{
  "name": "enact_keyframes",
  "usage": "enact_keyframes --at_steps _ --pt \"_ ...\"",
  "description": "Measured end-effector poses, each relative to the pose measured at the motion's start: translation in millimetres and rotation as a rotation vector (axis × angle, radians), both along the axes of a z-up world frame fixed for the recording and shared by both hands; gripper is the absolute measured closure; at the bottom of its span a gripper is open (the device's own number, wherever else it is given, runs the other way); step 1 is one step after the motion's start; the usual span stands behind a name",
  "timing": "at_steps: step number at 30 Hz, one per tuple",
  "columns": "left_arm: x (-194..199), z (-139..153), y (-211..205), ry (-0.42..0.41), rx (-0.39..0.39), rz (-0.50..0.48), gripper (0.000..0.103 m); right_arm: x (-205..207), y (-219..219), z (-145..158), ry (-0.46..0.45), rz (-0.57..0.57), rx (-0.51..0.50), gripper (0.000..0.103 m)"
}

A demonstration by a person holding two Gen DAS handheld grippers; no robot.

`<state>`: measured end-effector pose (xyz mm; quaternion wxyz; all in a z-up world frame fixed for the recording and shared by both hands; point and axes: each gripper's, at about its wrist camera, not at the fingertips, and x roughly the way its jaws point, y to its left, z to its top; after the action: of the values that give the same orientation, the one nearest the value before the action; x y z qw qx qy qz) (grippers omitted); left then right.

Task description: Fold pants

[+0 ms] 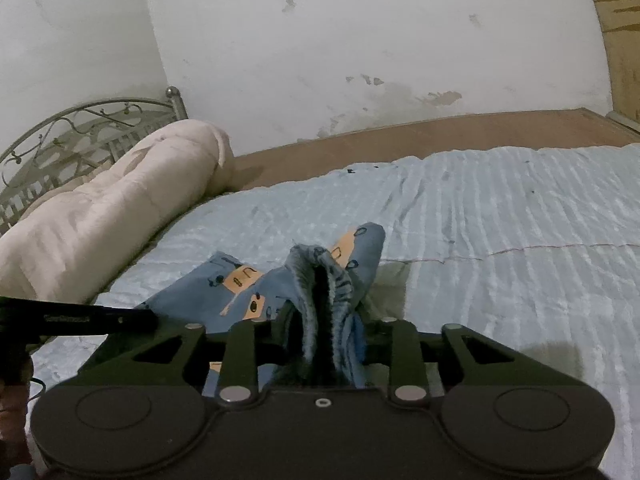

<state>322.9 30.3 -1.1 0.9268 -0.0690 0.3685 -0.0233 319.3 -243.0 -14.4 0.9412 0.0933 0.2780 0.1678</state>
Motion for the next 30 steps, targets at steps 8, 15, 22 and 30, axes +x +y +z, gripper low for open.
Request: enact_keyframes --at_steps 8,15,22,30 --pt "-18.4 11.4 1.1 -0.025 0.002 0.013 0.042 -13.1 -16.3 5.2 -0.012 -0.068 0.024 0.025" --pt "-56.5 38.4 -2.0 -0.137 0.01 0.041 0.001 -46.9 -22.6 24.0 -0.082 -0.121 -0.004 0.001" --pt "-93.8 59.5 -5.4 -0.213 0.017 0.047 0.001 -79.5 -25.3 42.3 -0.144 -0.133 -0.022 0.001" --pt "-148.8 64.5 -3.6 -0.262 0.029 0.072 0.001 -140.0 -25.2 61.1 -0.239 -0.113 -0.037 0.001"
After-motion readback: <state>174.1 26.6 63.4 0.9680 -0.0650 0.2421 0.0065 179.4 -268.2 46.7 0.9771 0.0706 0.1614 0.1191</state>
